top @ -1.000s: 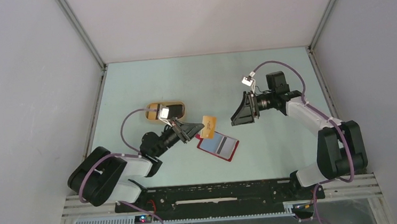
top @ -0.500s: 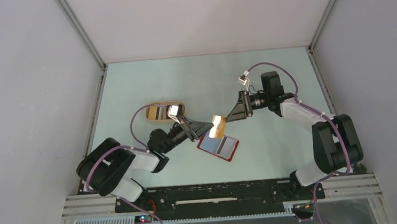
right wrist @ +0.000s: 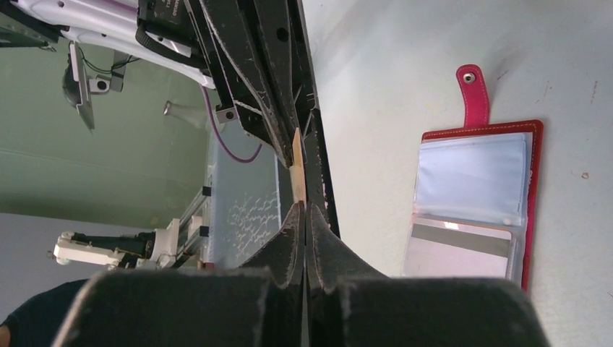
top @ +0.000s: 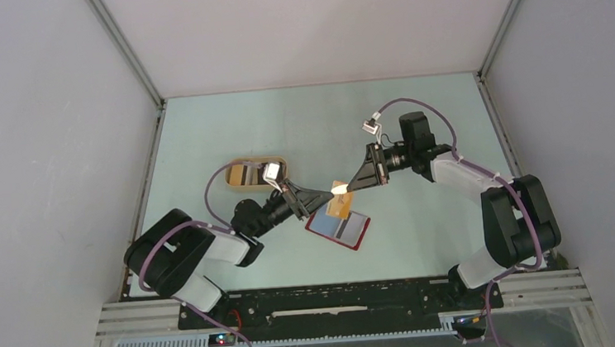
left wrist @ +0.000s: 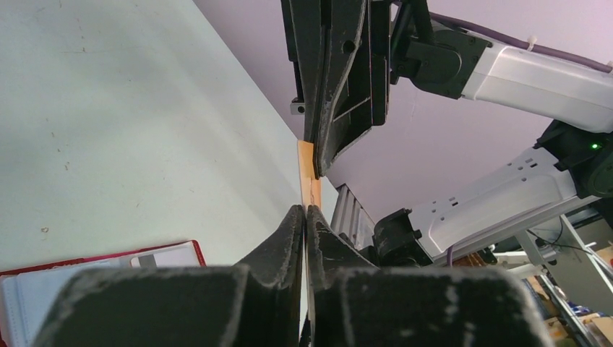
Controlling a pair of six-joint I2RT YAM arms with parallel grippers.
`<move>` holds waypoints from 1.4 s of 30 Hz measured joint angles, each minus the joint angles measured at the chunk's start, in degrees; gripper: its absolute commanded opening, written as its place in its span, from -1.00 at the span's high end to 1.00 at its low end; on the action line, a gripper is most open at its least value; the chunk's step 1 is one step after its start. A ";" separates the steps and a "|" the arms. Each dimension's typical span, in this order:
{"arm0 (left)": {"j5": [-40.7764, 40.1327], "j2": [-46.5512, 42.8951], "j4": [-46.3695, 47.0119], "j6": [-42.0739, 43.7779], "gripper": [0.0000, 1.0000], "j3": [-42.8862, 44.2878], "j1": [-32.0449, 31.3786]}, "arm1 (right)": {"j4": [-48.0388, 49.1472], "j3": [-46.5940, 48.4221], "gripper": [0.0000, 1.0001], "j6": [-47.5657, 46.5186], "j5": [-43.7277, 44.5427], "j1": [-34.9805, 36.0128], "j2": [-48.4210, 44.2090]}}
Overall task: Put the credit cards into the card holder
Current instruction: Insert the credit card into the card holder.
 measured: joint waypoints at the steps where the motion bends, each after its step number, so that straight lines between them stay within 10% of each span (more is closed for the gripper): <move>1: 0.00 0.00 0.00 0.09 0.70 -0.02 -0.02 | -0.17 0.00 1.00 -0.48 -0.11 0.00 0.00; 2: -0.02 0.00 0.00 0.09 0.45 -0.02 0.00 | -0.63 0.02 1.00 -1.03 -0.31 -0.02 0.00; 3: -0.02 0.00 0.02 0.13 -0.67 -0.02 0.00 | -1.38 0.02 1.00 -1.75 -0.37 -0.04 0.00; 5: 0.24 -0.31 0.11 0.87 -0.99 -0.11 0.59 | -3.17 0.02 1.00 -3.41 -0.42 -0.28 0.00; 13: 1.36 -9.97 -3.48 5.16 -1.00 -5.46 7.96 | -10.38 0.02 1.00 -10.27 1.29 -1.51 -0.33; 22: -4.55 -31.04 -39.39 22.88 -0.99 -3.91 8.92 | -6.03 -6.29 1.00 -3.89 9.75 -2.43 -0.55; 42: -7.34 -2.95 -61.33 23.78 0.33 11.41 2.75 | -1.42 -11.37 1.00 10.78 22.40 -7.48 -0.31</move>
